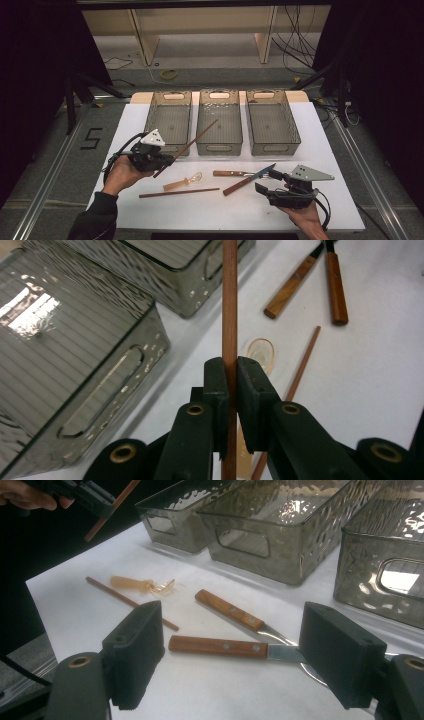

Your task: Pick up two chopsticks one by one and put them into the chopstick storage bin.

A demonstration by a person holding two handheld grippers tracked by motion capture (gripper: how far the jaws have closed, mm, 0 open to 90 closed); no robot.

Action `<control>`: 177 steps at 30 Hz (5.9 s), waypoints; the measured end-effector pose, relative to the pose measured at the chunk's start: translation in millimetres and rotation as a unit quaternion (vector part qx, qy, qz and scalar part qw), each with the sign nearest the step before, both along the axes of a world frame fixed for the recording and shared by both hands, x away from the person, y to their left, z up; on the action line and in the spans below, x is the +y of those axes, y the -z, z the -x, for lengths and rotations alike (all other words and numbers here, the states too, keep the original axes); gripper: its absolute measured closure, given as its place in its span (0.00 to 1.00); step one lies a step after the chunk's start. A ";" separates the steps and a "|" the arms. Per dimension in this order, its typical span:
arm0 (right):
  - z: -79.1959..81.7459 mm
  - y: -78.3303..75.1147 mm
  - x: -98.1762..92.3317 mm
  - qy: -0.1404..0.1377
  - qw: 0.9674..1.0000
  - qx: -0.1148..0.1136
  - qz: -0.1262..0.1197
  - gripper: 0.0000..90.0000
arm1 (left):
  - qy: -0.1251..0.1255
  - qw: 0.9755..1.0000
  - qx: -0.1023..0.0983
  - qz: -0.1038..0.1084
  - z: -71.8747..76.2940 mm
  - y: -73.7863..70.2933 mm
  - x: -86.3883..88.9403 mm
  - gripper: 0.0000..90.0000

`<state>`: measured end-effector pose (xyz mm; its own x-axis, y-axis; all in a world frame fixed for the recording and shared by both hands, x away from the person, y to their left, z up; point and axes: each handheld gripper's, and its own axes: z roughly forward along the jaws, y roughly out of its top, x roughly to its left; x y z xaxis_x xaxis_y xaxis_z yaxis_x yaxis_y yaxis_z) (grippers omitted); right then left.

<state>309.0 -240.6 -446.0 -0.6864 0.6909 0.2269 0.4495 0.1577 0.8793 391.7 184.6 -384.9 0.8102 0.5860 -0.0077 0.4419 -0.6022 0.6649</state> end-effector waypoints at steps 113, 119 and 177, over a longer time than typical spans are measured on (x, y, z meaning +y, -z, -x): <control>0.3 1.4 0.0 0.000 1.000 0.001 0.000 0.30 | -0.174 0.981 0.019 0.080 -83.3 18.7 47.1 0.41; 0.3 1.5 -0.1 0.001 1.000 0.001 0.000 0.30 | -0.150 0.985 0.015 0.085 -65.2 13.1 43.9 0.32; 2.7 -0.9 1.5 -0.004 1.000 -0.005 0.004 0.30 | 0.077 0.973 0.134 -0.172 20.6 65.2 7.2 0.62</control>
<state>306.3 -239.1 -445.0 -0.6940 0.6869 0.2155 0.4398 0.1675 0.8824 371.0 191.7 -450.1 0.8850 0.4624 -0.0551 0.4578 -0.8421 0.2853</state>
